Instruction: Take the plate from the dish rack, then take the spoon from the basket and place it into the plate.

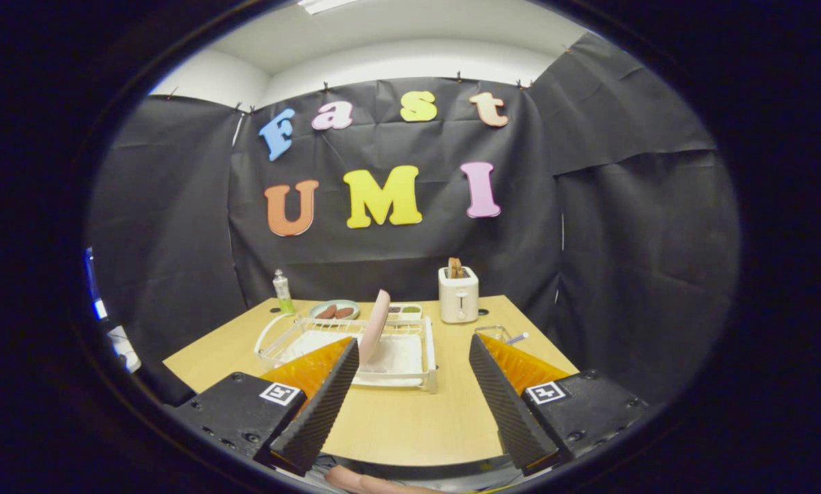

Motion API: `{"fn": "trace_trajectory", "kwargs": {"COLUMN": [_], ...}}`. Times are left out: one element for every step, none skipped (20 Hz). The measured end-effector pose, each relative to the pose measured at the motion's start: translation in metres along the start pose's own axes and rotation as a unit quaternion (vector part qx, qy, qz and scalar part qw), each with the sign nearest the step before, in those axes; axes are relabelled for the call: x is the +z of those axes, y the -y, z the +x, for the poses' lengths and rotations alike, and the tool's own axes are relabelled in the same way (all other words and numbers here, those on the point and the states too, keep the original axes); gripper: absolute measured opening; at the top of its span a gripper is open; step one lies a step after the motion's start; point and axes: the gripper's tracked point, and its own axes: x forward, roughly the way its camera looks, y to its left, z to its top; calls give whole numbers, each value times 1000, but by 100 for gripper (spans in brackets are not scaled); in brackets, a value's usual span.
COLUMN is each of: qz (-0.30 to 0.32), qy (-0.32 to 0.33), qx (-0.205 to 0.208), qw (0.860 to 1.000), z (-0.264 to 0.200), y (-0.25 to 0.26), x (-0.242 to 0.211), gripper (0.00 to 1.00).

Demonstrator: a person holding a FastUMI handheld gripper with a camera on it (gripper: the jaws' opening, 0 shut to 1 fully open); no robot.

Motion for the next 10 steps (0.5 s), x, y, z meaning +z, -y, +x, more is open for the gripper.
{"fn": "trace_trajectory", "kwargs": {"qz": [1, 2, 4, 5, 8, 9, 11, 13, 12, 5], "qy": [-13, -26, -39, -50, -66, -82, -100, -113, -124, -133], "qx": [-6, -7, -4, 1, 3, 6, 7, 7, 5, -1], "qw": [1000, 1000, 999, 999, 998, 997, 995, 993, 992, 991], "z": [14, 28, 41, 55, 71, 87, 103, 118, 133, 148], "y": [0, 1, -4, -8, -10, -12, -15, -17, -19, -21], "x": [1, 3, 5, 10, 14, 20, 24, 32, 41, 48], "gripper": [100, 100, 100, 100, 100, 100, 100, 100, 100, 100]}}
